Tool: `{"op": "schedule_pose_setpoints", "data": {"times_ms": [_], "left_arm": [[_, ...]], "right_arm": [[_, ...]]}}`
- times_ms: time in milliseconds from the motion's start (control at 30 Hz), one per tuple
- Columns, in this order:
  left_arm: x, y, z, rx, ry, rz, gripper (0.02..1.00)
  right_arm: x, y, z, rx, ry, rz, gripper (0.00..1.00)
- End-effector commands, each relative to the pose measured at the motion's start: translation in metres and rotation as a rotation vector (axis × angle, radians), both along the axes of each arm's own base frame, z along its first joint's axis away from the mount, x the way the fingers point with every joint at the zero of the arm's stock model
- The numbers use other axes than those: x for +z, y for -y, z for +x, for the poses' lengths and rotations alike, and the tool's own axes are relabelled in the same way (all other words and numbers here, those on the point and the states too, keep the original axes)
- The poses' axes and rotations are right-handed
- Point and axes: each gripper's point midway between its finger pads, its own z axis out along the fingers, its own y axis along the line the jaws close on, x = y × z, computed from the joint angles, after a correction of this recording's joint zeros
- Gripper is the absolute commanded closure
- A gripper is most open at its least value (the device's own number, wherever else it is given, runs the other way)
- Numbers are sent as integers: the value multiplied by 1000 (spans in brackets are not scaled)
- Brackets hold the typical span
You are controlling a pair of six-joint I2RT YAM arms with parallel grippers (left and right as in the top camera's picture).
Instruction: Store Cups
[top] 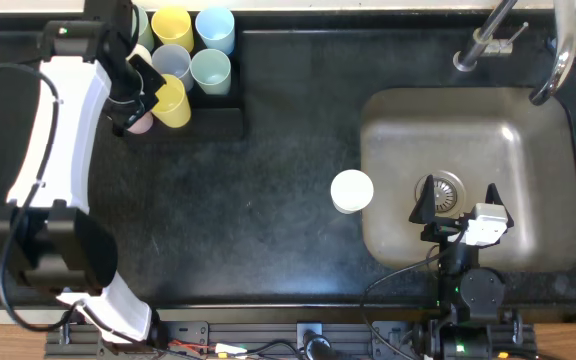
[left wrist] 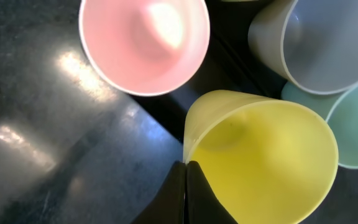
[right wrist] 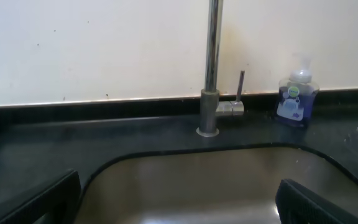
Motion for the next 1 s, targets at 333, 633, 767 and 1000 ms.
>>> {"op": "schedule_pose_setpoints", "data": {"times_ms": [333,633,767,1000], "left_arm": [[-21,-12,14,32,-9,32,982],[-32,-21,18,53,-22,36,982],[-36,-21,23,53,-14,36,982],[-39,-21,27,52,-8,36,982]], "right_arm": [[-3,0,0,3,0,0,5],[-3,0,0,3,0,0,5],[-3,0,0,3,0,0,3],[-3,0,0,3,0,0,3]]}}
